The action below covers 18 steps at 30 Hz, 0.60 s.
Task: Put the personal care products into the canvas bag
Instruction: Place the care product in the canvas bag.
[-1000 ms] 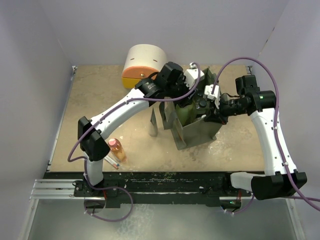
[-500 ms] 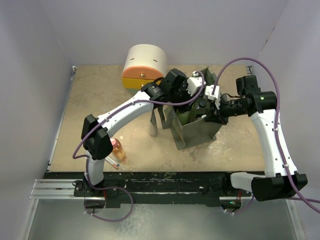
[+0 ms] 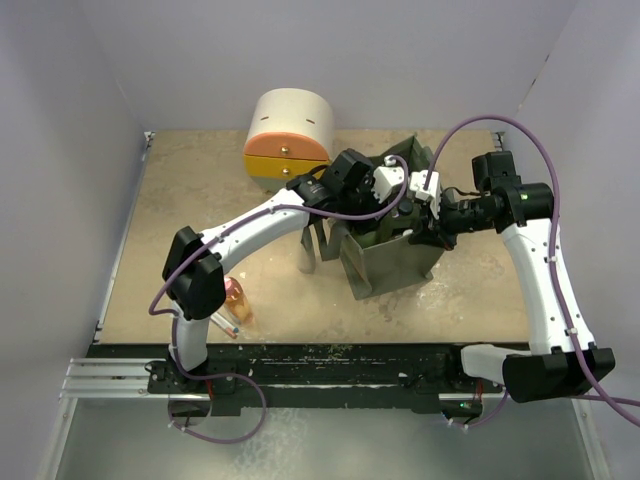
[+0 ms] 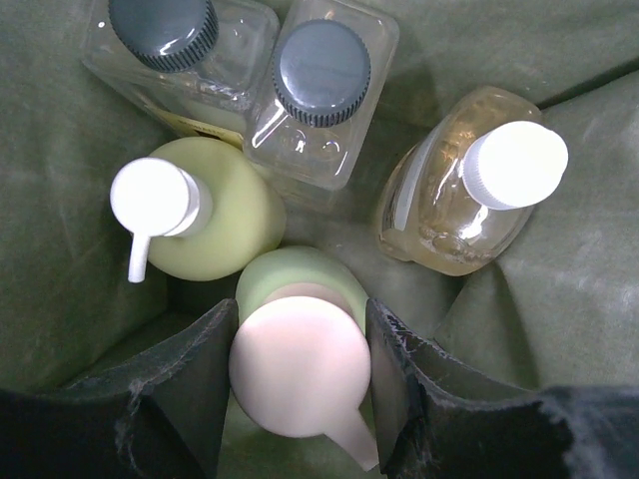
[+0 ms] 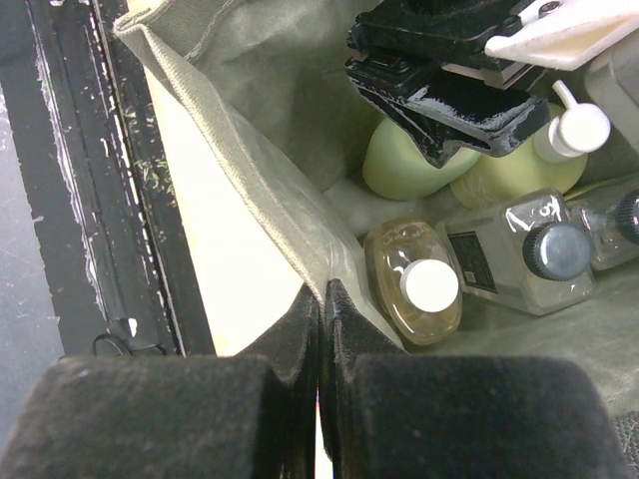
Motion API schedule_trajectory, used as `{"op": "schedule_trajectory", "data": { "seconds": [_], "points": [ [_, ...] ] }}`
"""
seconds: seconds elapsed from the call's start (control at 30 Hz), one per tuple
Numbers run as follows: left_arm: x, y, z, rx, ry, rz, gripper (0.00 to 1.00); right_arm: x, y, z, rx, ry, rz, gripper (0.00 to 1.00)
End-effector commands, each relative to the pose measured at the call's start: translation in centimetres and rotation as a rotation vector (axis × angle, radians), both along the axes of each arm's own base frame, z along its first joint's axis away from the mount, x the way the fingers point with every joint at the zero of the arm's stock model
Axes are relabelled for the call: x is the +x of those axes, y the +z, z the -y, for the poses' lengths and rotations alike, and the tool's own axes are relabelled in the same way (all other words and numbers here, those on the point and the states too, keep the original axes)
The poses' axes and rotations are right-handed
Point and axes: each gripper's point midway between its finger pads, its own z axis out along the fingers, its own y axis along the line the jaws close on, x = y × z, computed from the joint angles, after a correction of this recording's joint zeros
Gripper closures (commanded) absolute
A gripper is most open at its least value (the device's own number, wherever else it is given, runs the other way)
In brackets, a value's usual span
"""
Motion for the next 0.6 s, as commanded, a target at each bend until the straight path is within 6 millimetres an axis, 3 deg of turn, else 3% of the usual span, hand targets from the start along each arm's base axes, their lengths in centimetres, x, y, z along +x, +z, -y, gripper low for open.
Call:
{"op": "schedule_trajectory", "data": {
  "seconds": [0.0,0.33,0.57],
  "points": [
    [1.9,4.8,1.2,-0.11,-0.024,0.168,1.0,-1.7,1.9,-0.8,0.061,0.025,0.013,1.0],
    [1.8,1.8,0.9,-0.028,-0.062,0.148,0.93,-1.5,1.6,-0.7,0.054,0.022,0.013,1.0],
    [1.7,1.2,0.8,-0.013,-0.067,0.13,0.79,-1.5,1.6,-0.6,0.049,0.018,0.014,1.0]
  ]
}}
